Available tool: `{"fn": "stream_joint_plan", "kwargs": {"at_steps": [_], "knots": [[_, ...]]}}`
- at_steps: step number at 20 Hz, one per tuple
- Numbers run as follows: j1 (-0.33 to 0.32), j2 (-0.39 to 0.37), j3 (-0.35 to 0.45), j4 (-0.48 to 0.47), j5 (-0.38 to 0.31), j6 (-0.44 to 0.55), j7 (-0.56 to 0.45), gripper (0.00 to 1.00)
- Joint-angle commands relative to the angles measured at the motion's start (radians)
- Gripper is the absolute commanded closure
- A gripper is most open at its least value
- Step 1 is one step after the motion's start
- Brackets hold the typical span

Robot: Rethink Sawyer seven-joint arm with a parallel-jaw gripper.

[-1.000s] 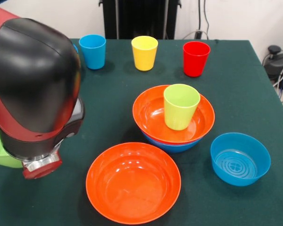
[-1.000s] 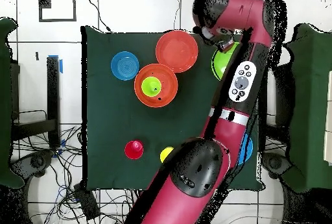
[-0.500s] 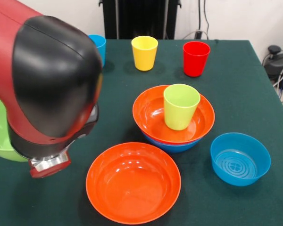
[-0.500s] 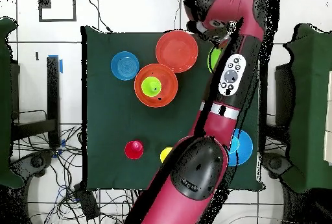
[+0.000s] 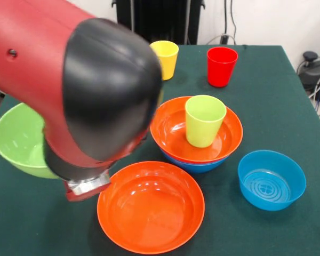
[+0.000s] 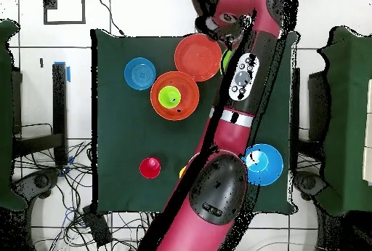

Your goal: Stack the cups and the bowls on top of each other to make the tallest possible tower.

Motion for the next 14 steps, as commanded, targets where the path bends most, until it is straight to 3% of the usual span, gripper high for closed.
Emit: {"fn": "stream_joint_plan", "kwargs": {"at_steps": [1,5,14], "knots": [[0.045,-0.068,0.131,-0.01,-0.16,0.184,-0.023,1.0],[0.049,-0.091,0.156,-0.005,-0.188,0.233,-0.013,1.0],[0.05,-0.141,0.144,0.013,-0.177,0.302,0.01,1.0]]}}
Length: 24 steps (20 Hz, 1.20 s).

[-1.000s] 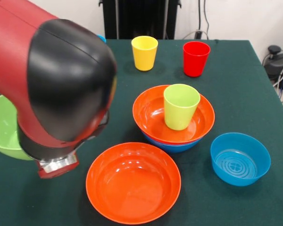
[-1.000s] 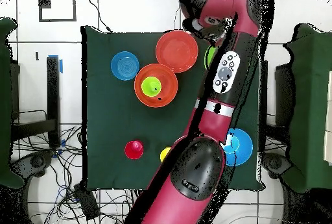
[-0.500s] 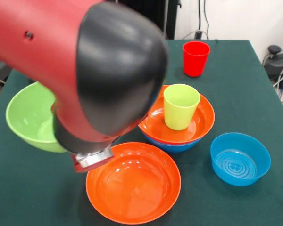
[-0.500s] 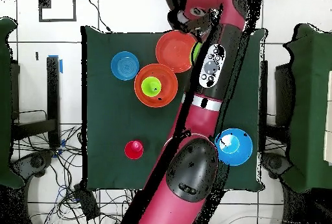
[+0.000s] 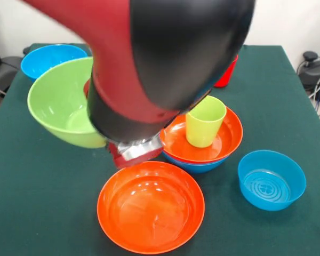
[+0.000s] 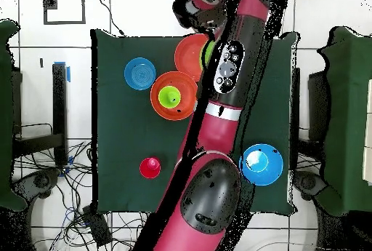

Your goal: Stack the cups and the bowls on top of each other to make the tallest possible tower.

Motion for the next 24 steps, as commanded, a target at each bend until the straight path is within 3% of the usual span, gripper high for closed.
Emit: {"fn": "stream_joint_plan", "kwargs": {"at_steps": [1,7,14,24], "knots": [[0.019,-0.062,0.015,0.011,-0.093,0.131,0.016,1.0],[0.029,-0.064,-0.013,0.016,-0.031,0.143,0.077,1.0],[0.066,-0.046,-0.139,0.037,0.188,0.118,0.267,1.0],[0.107,-0.029,-0.247,0.037,0.333,0.081,0.384,1.0]]}}
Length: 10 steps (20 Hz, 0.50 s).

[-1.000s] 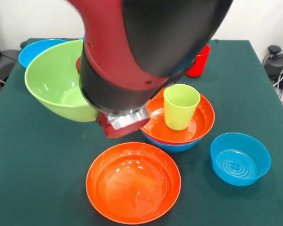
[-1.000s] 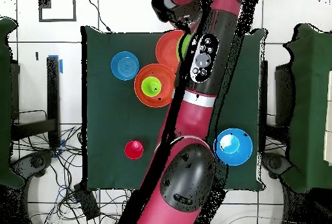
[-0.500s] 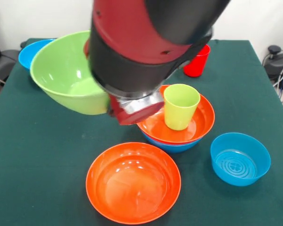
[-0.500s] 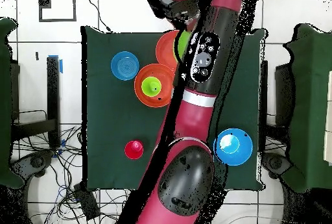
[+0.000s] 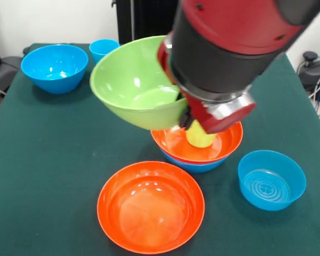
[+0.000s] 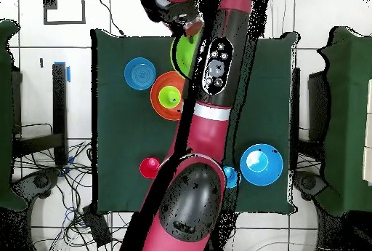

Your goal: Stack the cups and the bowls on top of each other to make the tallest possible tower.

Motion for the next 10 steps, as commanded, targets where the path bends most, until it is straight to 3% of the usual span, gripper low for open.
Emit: {"fn": "stream_joint_plan", "kwargs": {"at_steps": [1,6,10], "knots": [[0.038,0.019,-0.159,0.036,0.046,0.037,0.292,1.0],[0.046,0.011,-0.199,0.05,0.05,0.046,0.282,1.0],[0.07,0.002,-0.221,0.052,-0.027,0.06,0.247,1.0]]}}
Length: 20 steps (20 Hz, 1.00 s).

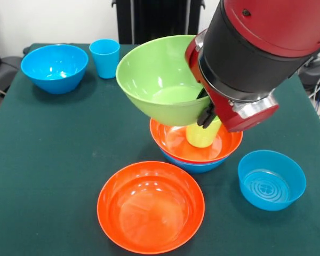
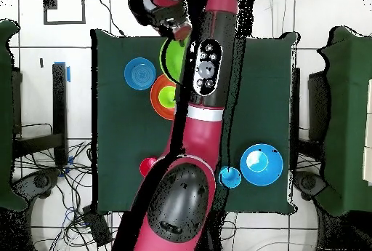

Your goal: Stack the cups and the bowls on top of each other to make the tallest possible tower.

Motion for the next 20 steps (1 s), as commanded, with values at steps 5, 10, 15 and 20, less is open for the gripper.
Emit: {"fn": "stream_joint_plan", "kwargs": {"at_steps": [5,10,15,20], "knots": [[0.065,0.009,-0.144,0.03,-0.144,0.049,0.151,1.0],[0.066,0.021,-0.161,0.031,-0.104,0.024,0.178,1.0],[0.081,0.032,-0.182,0.027,-0.067,0.012,0.233,1.0],[0.11,0.036,-0.231,0.035,-0.011,0.007,0.312,1.0]]}}
